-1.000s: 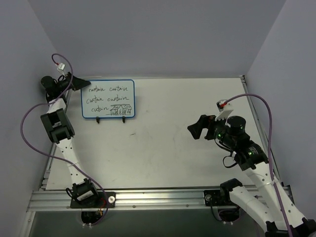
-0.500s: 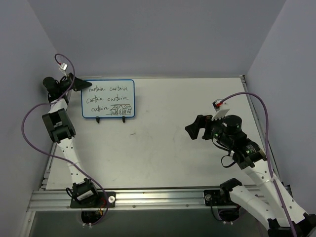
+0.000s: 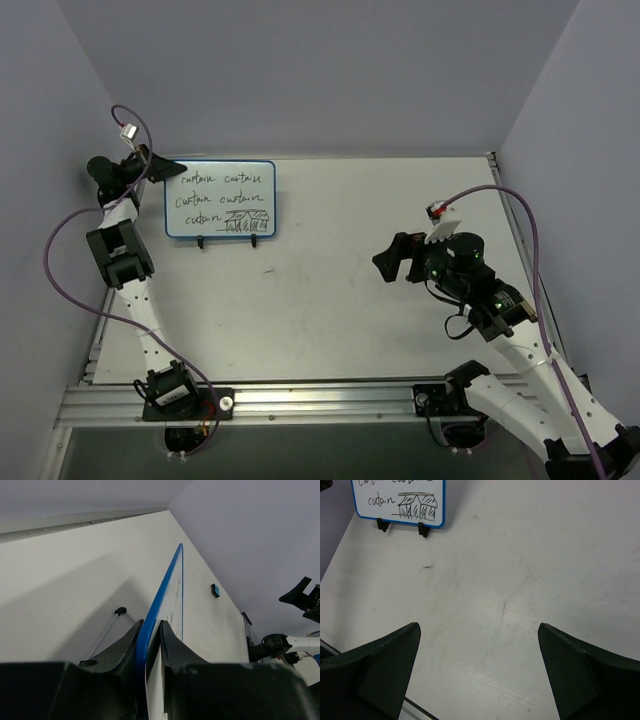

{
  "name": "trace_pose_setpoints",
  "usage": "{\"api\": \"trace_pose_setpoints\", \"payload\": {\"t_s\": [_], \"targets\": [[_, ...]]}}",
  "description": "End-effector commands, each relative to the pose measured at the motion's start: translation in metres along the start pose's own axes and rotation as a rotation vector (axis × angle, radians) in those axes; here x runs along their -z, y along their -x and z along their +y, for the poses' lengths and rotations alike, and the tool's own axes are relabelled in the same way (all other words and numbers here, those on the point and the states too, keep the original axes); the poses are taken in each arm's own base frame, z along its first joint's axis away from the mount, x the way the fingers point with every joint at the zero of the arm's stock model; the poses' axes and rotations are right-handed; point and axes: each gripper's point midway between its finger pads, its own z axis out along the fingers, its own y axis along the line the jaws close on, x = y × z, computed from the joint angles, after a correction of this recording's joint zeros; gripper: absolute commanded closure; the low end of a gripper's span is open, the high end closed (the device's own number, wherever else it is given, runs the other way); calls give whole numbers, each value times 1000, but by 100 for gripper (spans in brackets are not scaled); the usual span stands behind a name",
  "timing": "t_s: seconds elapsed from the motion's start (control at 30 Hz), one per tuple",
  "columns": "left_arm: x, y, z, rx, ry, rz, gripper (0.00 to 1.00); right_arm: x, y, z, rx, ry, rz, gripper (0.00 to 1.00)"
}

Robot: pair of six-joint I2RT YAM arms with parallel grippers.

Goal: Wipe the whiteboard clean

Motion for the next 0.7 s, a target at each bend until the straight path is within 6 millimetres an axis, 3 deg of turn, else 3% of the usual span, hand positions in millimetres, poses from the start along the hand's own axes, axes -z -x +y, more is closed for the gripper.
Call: {"api": "trace_pose_setpoints", "payload": {"t_s": [0.0,0.5,0.67], "targets": [[8,21,-12,-221,0,-52,98,0,23,9,7,14,-69,0],[11,51,-63,-421,-66,-187,98,5,24,14,4,17,-83,0],[12,47,-64,-421,-76,-195,98,6,27,16,3,21,-89,0]]}}
